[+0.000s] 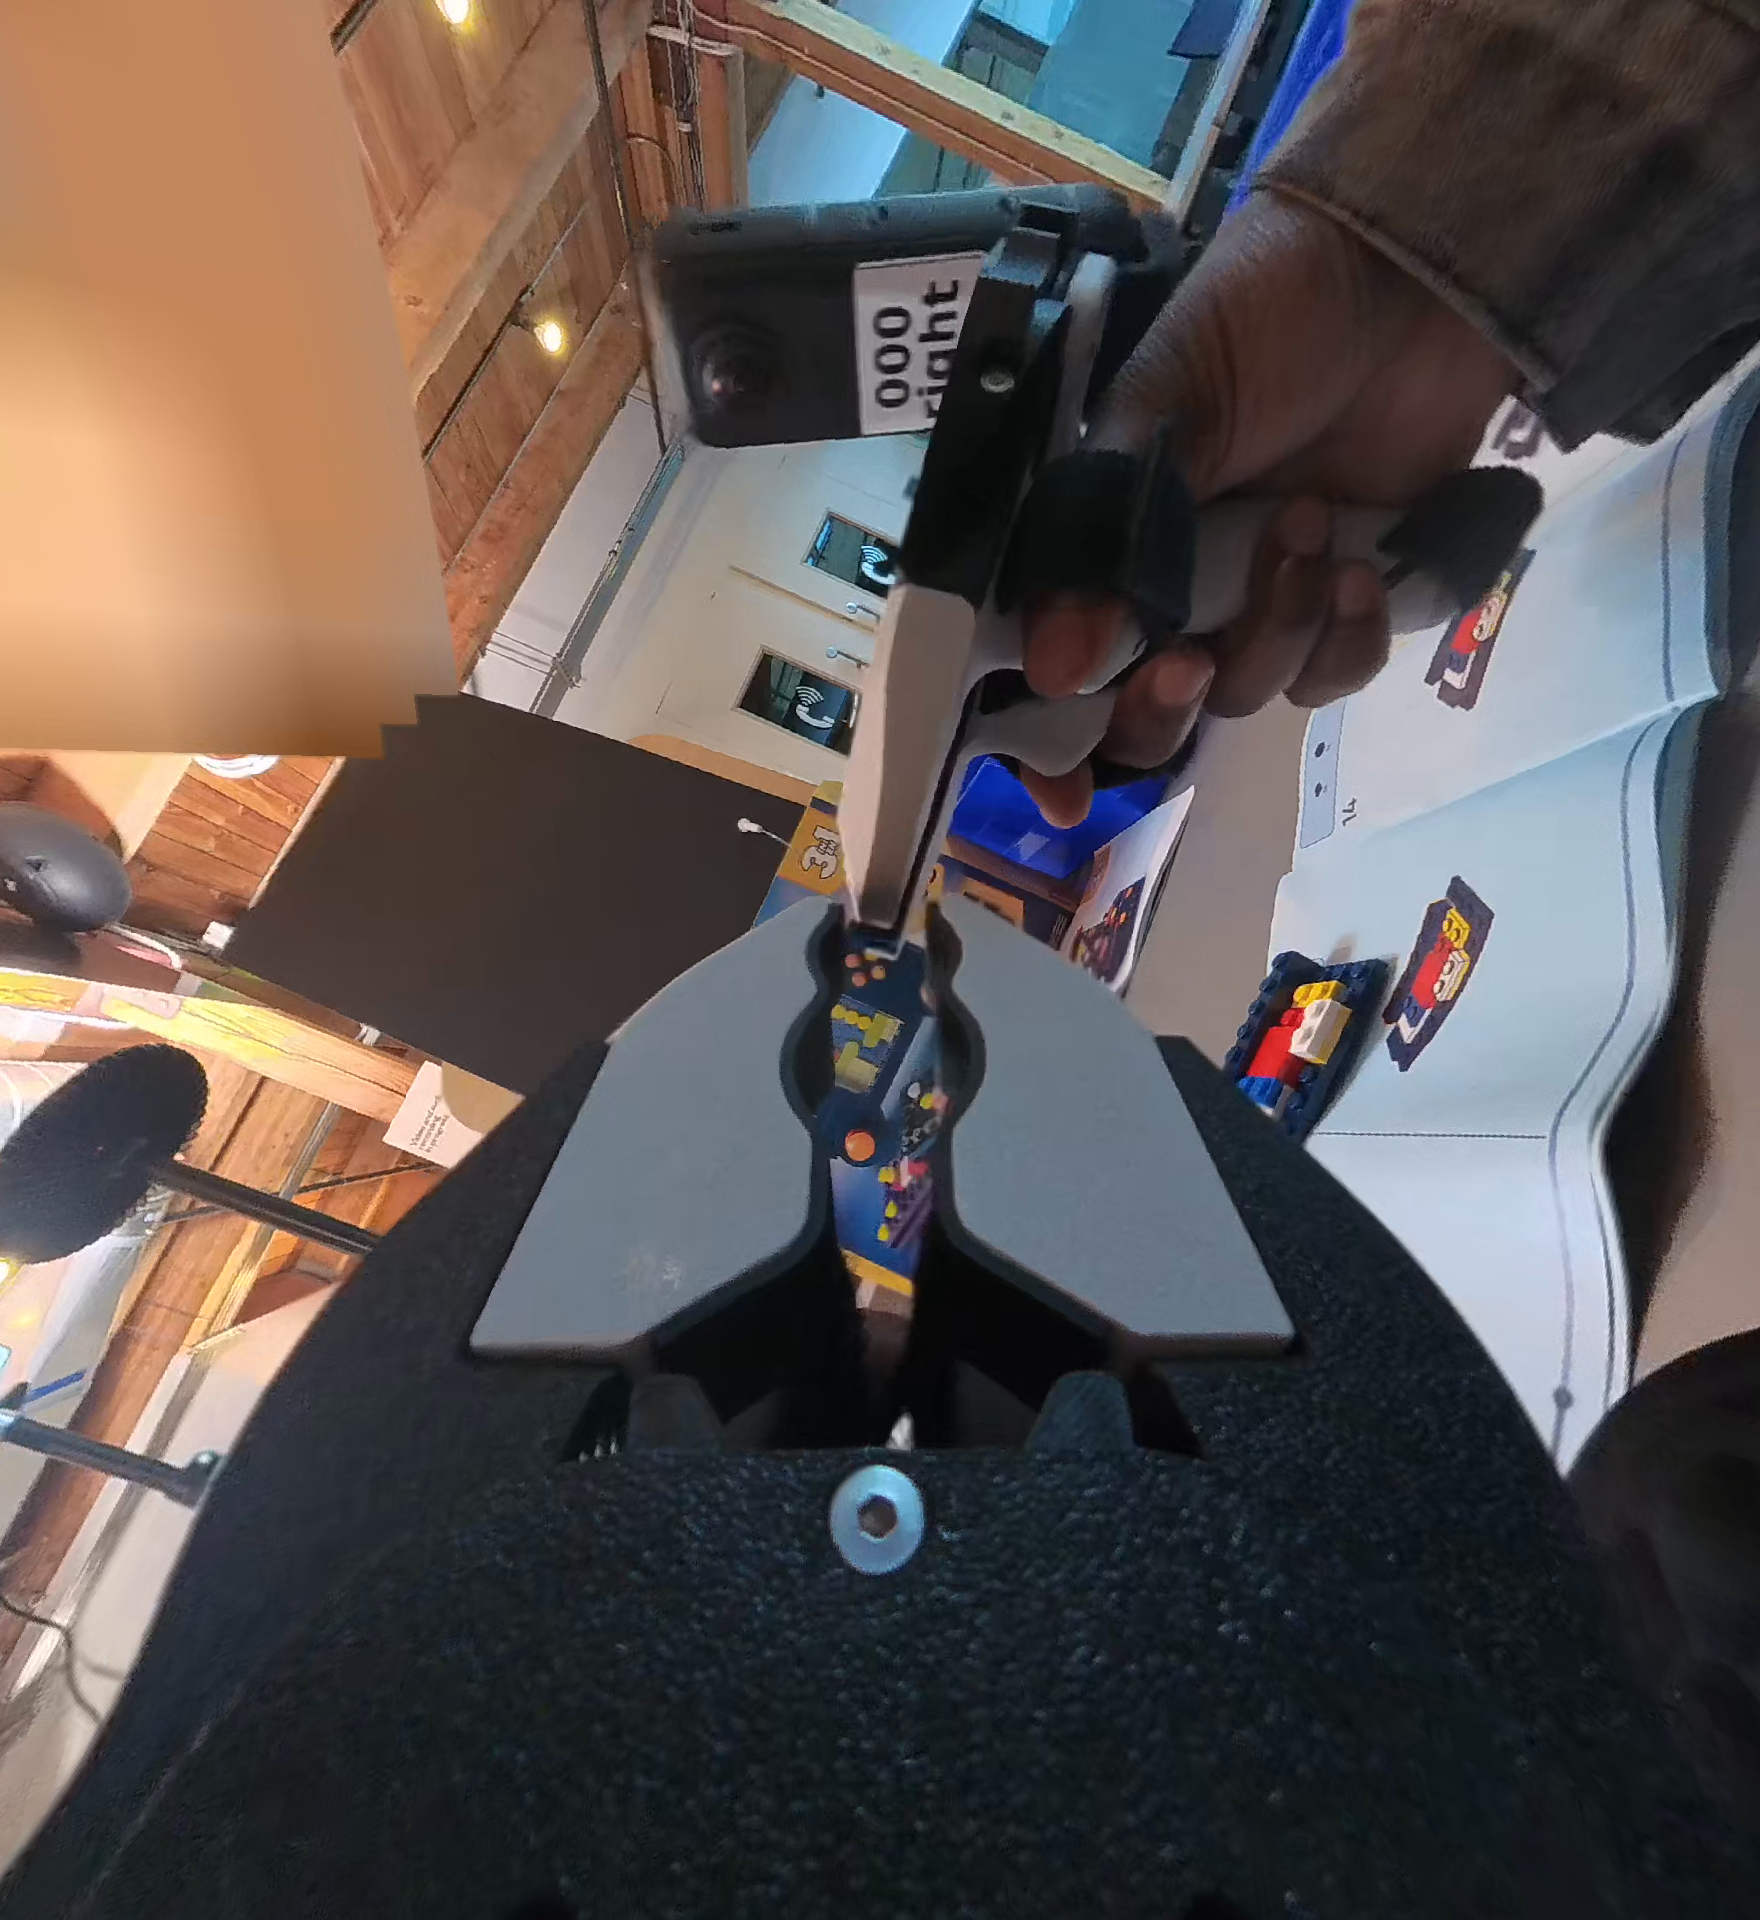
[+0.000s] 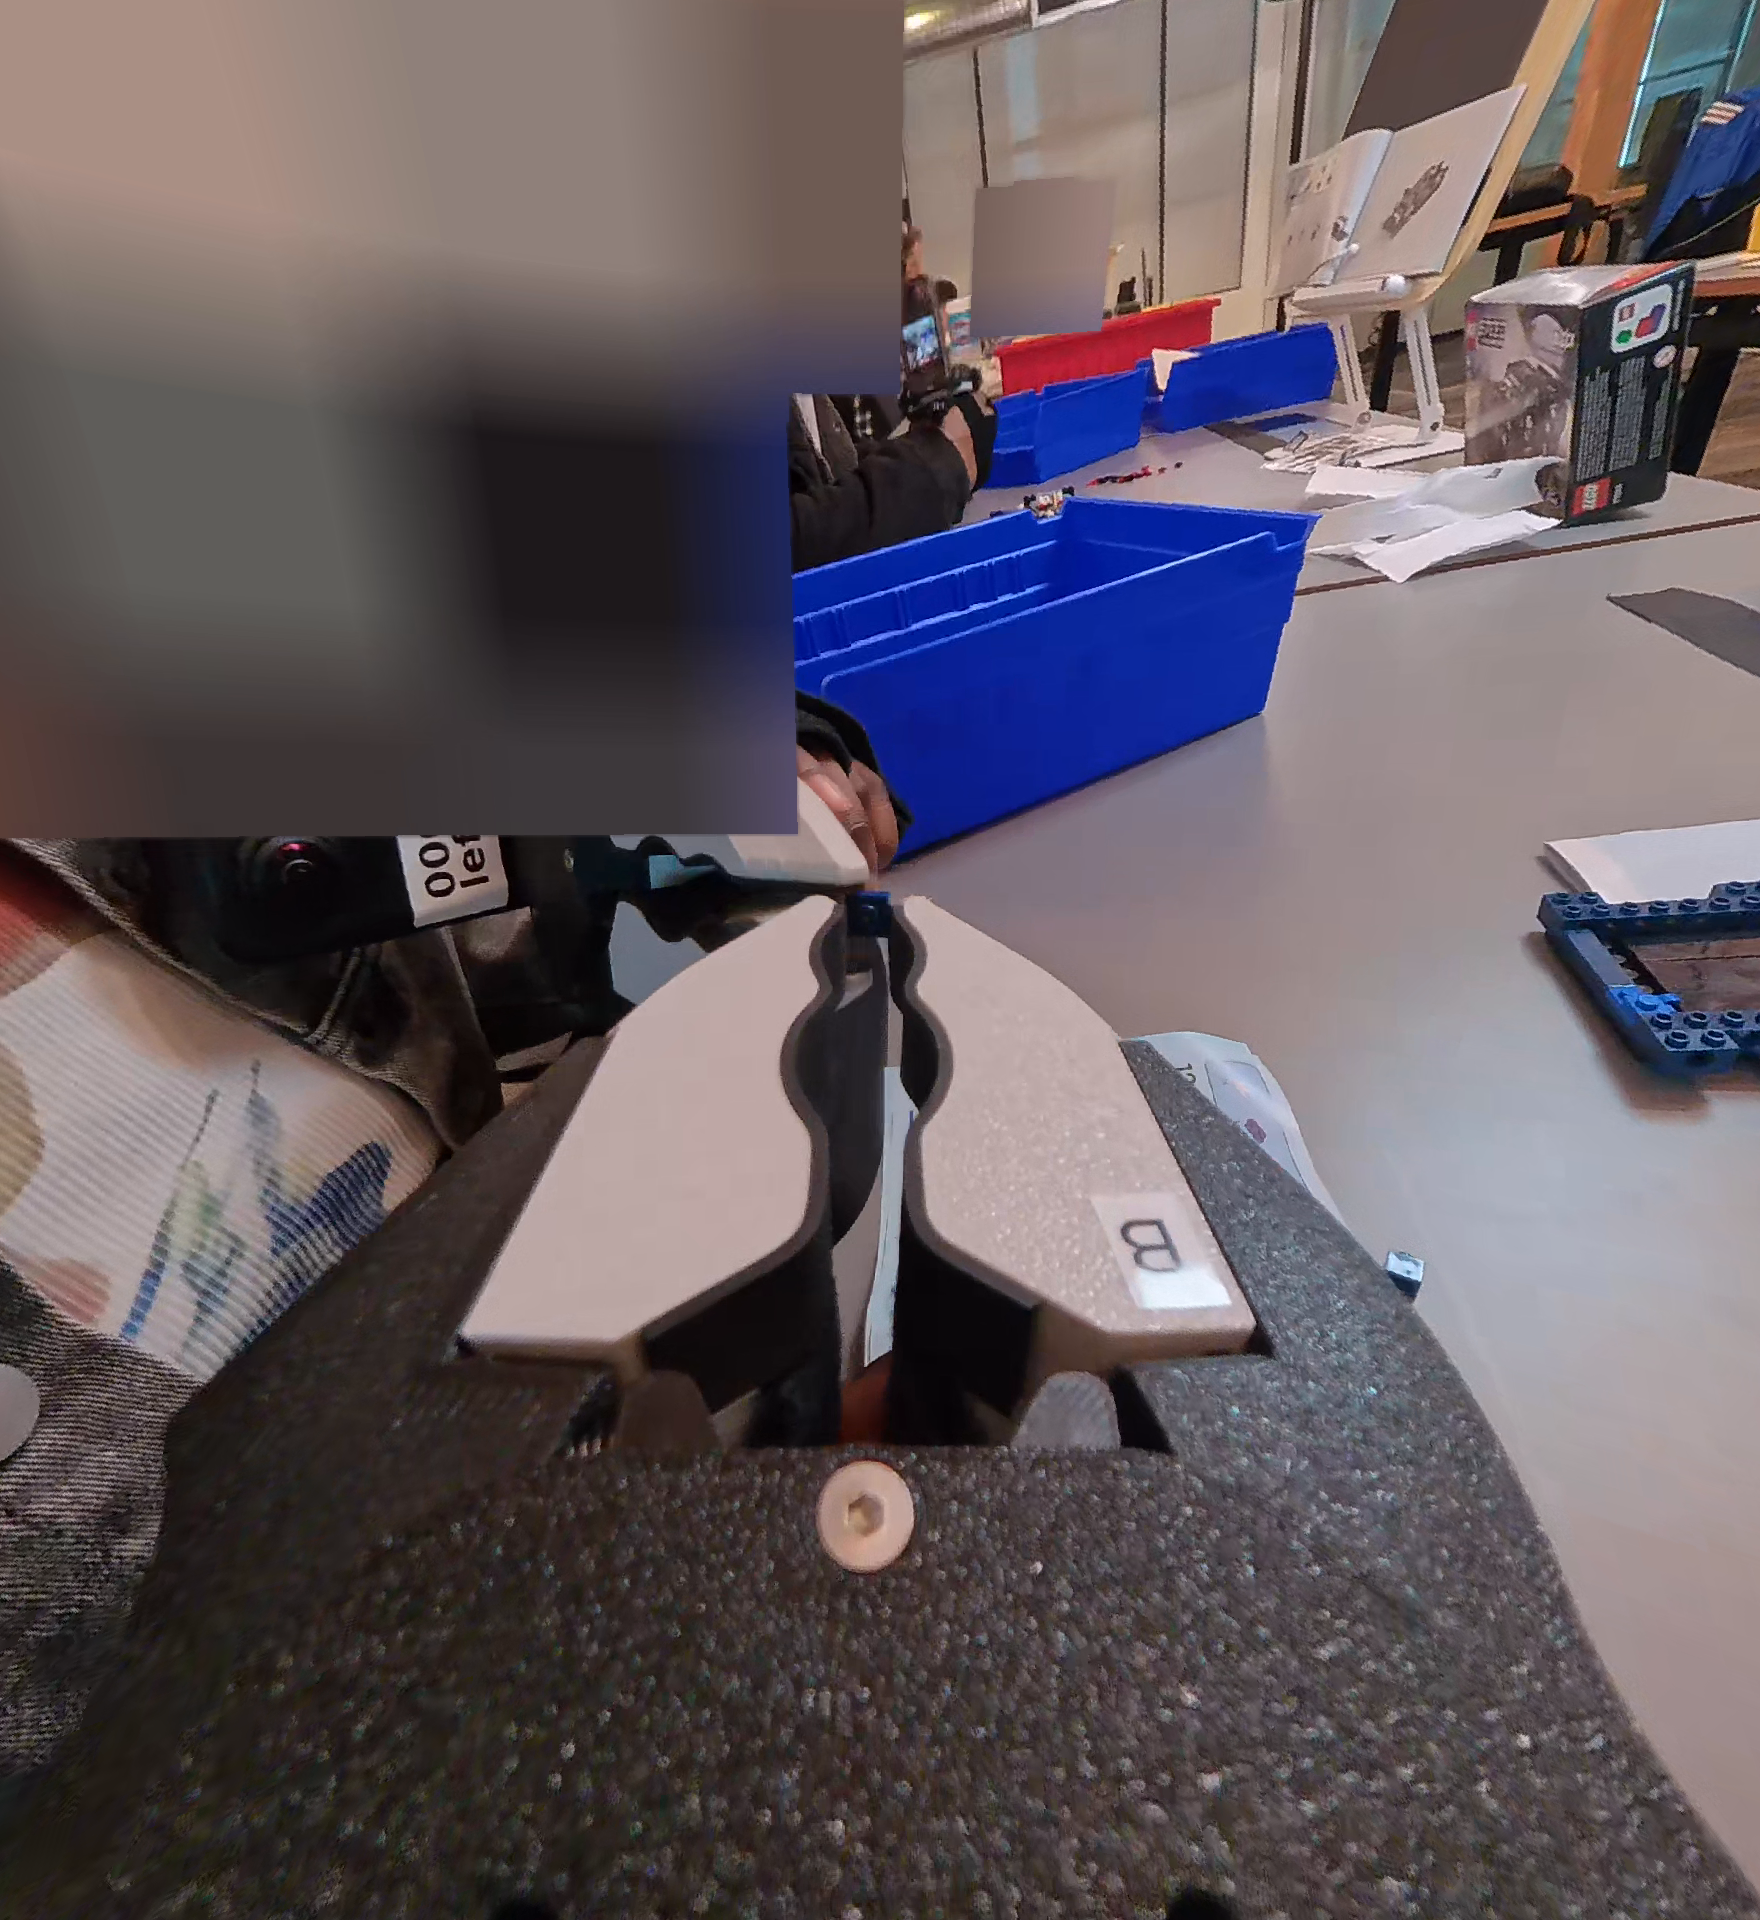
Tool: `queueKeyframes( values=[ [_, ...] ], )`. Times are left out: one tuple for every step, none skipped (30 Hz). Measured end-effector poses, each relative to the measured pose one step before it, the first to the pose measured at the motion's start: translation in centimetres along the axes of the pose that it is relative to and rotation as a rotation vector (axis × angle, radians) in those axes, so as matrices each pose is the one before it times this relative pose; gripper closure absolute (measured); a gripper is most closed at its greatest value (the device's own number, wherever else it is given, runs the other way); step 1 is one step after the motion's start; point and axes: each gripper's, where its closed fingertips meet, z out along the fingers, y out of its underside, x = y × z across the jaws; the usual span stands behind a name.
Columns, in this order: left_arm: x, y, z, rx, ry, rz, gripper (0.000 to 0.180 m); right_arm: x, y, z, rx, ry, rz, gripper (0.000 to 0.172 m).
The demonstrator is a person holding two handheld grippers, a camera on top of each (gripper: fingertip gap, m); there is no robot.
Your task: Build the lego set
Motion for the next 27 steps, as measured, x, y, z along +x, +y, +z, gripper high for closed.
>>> queueKeyframes(
  values=[
    [-0.188,0.065,-0.021,0.001,-0.006,-0.0235,0.162,0.138,-0.099,-0.137,0.0086,0.0034,0.0065,0.164],
    [-0.276,0.09,-0.037,0.002,-0.0082,-0.0342,0.159,0.168,-0.089,-0.188,0.0046,0.0072,0.0016,0.164],
    [-0.214,0.188,0.007,-0.0009,-0.0007,-0.0442,0.156,0.196,-0.125,-0.27,0.0028,0.0103,-0.0037,0.165],
    [-0.117,0.325,0.062,-0.0069,0.0094,-0.0536,0.155,0.229,-0.207,-0.38,0.0023,0.0146,-0.0074,0.165],
    [-0.039,0.471,0.122,-0.0149,0.0173,-0.0617,0.153,0.291,-0.331,-0.552,0.0044,0.0214,-0.0101,0.165],
    [-0.011,0.5,0.169,-0.016,0.0241,-0.07,0.152,0.381,-0.477,-0.759,0.0088,0.0289,-0.0132,0.164],
    [0.131,0.471,0.245,-0.0146,0.0423,-0.0848,0.15,0.48,-0.571,-0.908,0.0122,0.0354,-0.0155,0.164],
    [0.529,0.412,0.321,-0.01,0.0784,-0.1004,0.145,0.547,-0.532,-0.98,0.0107,0.0382,-0.0145,0.164],
    [0.614,0.407,0.373,-0.0132,0.0929,-0.1171,0.14,0.532,-0.413,-0.928,0.0059,0.0336,-0.0123,0.164],
    [0.75,0.541,0.414,-0.0266,0.1107,-0.1181,0.135,0.486,-0.309,-0.815,0.0061,0.029,-0.0111,0.164],
    [0.683,0.613,0.406,-0.0406,0.1133,-0.104,0.13,0.424,-0.269,-0.69,0.0107,0.0264,-0.0097,0.164],
    [0.548,0.587,0.387,-0.0467,0.1065,-0.0765,0.129,0.309,-0.212,-0.539,0.011,0.0177,-0.0056,0.165],
    [0.191,0.553,0.367,-0.0509,0.0809,-0.0397,0.13,0.17,-0.101,-0.381,0.0066,0.0082,-0.0005,0.165],
    [-0.636,0.539,0.396,-0.0445,0.0212,-0.0148,0.131,0.101,-0.046,-0.263,0.003,0.0037,0.001,0.165],
    [-0.723,0.638,0.489,-0.0447,0.0177,0.0033,0.13,0.026,-0.044,-0.175,0.0024,0.0013,-0.0006,0.165],
    [-0.729,0.614,0.527,-0.0459,0.0175,-0.0003,0.13,-0.026,-0.079,-0.117,0.0037,-0.0018,-0.0011,0.165],
    [-0.784,0.388,0.558,-0.0354,0.007,-0.0125,0.131,-0.05,-0.098,-0.084,0.0044,-0.0027,-0.0003,0.165],
    [-0.237,0.407,0.613,-0.035,0.0373,-0.0053,0.129,-0.034,-0.075,-0.085,0.0034,-0.0011,-0.0004,0.165],
    [0.1,0.487,0.65,-0.0369,0.0558,-0.0093,0.128,0.024,-0.055,-0.107,0.0017,0.001,-0.0006,0.165],
    [-0.042,0.491,0.678,-0.0344,0.0414,-0.0137,0.127,0.059,-0.057,-0.163,0.0017,0.0031,-0.0007,0.165],
    [-0.075,0.555,0.649,-0.0329,0.0308,-0.0067,0.126,0.095,-0.145,-0.257,0.0049,0.0045,-0.0003,0.165],
    [-0.044,0.556,0.577,-0.0301,0.0228,0.0028,0.125,0.13,-0.24,-0.358,0.01,0.0053,0.001,0.165],
    [-0.191,0.483,0.473,-0.0221,0.0042,0.0047,0.125,0.164,-0.35,-0.443,0.0146,0.0075,0.0015,0.165],
    [-0.064,0.451,0.377,-0.0195,0.0047,0.0046,0.126,0.19,-0.403,-0.482,0.0172,0.0101,0.0004,0.165],
    [0.066,0.405,0.325,-0.0182,0.0077,0.002,0.126,0.188,-0.377,-0.455,0.0163,0.011,-0.0003,0.165],
    [0.026,0.215,0.251,-0.0071,0.0016,0.0016,0.128,0.142,-0.318,-0.392,0.0126,0.0094,-0.001,0.165],
    [0.026,0.034,0.19,0.0052,-0.0007,0.0036,0.131,0.083,-0.266,-0.313,0.0093,0.0066,-0.0028,0.165]
  ],
)
